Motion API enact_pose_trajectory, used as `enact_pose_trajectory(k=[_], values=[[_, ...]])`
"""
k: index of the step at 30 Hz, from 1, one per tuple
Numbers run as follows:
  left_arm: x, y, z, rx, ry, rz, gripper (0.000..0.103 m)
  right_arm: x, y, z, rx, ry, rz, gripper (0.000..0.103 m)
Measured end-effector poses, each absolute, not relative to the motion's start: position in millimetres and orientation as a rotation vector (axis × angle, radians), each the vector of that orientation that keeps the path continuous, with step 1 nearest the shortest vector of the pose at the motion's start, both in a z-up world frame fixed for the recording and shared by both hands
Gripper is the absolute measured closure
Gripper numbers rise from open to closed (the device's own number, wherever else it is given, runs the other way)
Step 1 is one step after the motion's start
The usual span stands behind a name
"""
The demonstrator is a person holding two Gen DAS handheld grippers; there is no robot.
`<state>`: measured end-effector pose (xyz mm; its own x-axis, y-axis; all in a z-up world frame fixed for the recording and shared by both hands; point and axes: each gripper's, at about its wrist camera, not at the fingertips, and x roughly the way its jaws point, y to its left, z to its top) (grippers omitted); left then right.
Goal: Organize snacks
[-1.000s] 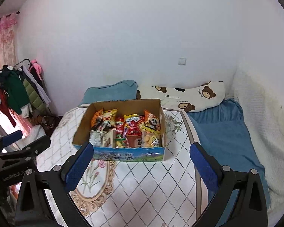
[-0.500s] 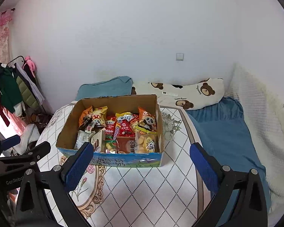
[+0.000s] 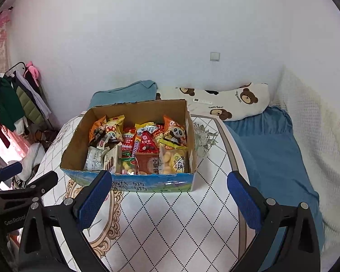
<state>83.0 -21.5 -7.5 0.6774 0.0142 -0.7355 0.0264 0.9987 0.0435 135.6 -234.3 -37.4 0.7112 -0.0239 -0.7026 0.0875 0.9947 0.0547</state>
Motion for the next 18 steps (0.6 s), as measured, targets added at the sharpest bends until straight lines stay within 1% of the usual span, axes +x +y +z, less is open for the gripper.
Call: enact_pose_trajectory(k=[18], values=[[80.5, -22.9, -6.5, 0.044, 0.826, -0.014, 0.0, 131.8, -238.5, -35.5, 0.098, 0.771, -0.063, 0.0]])
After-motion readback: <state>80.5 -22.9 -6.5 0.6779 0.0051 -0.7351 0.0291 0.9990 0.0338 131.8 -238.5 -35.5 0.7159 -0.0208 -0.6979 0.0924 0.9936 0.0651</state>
